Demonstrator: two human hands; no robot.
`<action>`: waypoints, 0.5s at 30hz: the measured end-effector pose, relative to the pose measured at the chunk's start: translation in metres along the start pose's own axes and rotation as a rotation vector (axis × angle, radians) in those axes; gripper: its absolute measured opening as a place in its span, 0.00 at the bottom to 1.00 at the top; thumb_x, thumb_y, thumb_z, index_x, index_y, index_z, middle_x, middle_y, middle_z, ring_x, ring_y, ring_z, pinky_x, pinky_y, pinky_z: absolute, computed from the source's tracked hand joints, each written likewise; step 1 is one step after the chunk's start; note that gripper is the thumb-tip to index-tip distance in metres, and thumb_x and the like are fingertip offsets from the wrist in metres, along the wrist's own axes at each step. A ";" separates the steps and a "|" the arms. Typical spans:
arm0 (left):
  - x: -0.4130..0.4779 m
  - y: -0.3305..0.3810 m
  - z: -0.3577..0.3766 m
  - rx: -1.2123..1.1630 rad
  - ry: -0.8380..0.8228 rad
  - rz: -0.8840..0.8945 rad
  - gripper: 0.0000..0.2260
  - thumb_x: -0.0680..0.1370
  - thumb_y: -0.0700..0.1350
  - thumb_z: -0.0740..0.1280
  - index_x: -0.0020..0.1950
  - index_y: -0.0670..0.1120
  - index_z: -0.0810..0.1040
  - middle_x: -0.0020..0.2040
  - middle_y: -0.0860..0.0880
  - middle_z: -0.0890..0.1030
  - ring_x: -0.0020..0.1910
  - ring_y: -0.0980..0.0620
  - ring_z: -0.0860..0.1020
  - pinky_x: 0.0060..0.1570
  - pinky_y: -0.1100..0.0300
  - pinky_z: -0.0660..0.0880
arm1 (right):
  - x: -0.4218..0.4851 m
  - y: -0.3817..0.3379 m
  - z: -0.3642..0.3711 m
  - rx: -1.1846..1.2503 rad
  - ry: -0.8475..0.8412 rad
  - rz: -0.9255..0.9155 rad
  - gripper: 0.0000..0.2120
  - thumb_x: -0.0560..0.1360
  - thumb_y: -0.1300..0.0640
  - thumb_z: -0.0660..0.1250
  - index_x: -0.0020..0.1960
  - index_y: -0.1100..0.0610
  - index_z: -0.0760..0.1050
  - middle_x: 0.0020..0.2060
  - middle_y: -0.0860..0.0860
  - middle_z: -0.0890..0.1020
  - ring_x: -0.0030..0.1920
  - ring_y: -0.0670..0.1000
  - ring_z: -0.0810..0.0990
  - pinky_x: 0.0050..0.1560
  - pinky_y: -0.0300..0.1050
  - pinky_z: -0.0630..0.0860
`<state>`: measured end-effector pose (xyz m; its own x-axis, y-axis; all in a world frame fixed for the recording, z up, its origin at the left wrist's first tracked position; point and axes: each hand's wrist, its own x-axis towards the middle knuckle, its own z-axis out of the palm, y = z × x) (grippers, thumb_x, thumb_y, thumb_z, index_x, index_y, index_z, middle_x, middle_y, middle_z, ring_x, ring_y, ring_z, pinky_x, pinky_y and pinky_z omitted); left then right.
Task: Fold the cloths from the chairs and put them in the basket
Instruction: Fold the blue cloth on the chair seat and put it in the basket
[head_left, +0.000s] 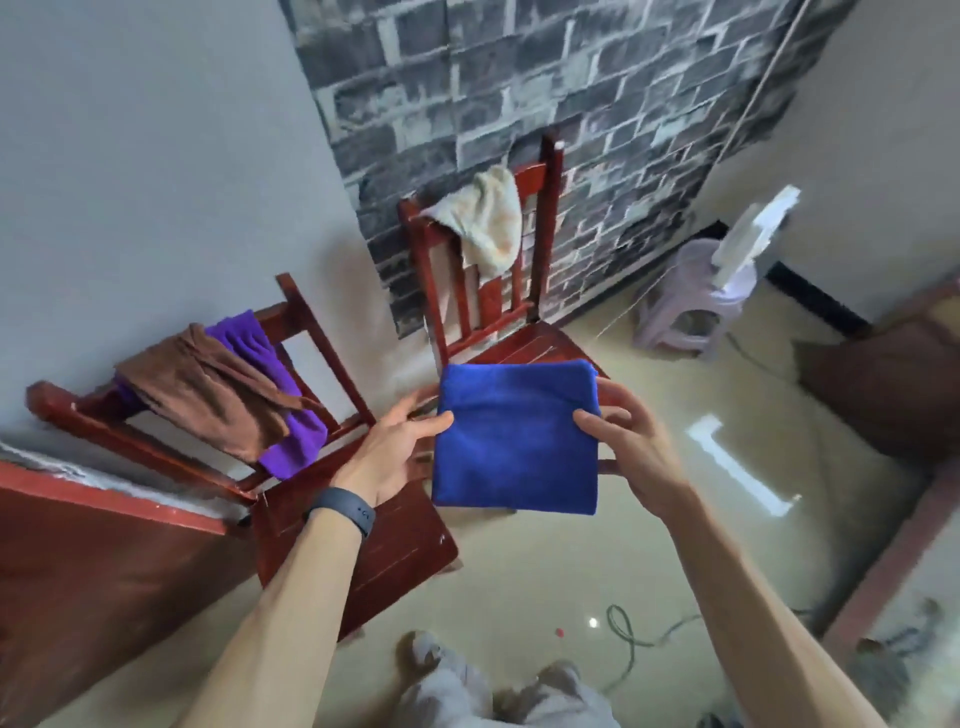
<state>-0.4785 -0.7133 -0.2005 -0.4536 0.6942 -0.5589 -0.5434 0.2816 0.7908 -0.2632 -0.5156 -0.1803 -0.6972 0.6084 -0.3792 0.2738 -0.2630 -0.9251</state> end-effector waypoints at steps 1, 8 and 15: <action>0.004 0.007 0.024 0.034 -0.024 0.002 0.18 0.73 0.44 0.74 0.59 0.61 0.80 0.53 0.49 0.85 0.43 0.50 0.84 0.36 0.55 0.78 | -0.009 -0.006 -0.021 0.017 0.040 -0.023 0.15 0.77 0.59 0.72 0.58 0.41 0.80 0.42 0.50 0.85 0.45 0.50 0.86 0.39 0.51 0.83; 0.044 0.029 0.198 0.217 -0.232 0.042 0.14 0.76 0.42 0.72 0.55 0.61 0.82 0.54 0.47 0.85 0.48 0.46 0.84 0.43 0.49 0.80 | -0.067 -0.027 -0.169 0.102 0.307 -0.122 0.16 0.77 0.61 0.72 0.59 0.43 0.80 0.48 0.57 0.85 0.49 0.52 0.86 0.38 0.49 0.82; 0.109 0.061 0.362 0.369 -0.454 0.074 0.15 0.78 0.41 0.70 0.61 0.58 0.78 0.52 0.47 0.85 0.47 0.49 0.84 0.38 0.51 0.80 | -0.085 -0.040 -0.294 0.178 0.596 -0.204 0.16 0.77 0.60 0.73 0.61 0.45 0.80 0.51 0.57 0.86 0.52 0.57 0.86 0.44 0.64 0.84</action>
<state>-0.3055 -0.3810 -0.1231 -0.0885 0.9122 -0.4001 -0.2028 0.3768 0.9038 -0.0200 -0.3364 -0.1160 -0.2227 0.9566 -0.1878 0.0251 -0.1869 -0.9821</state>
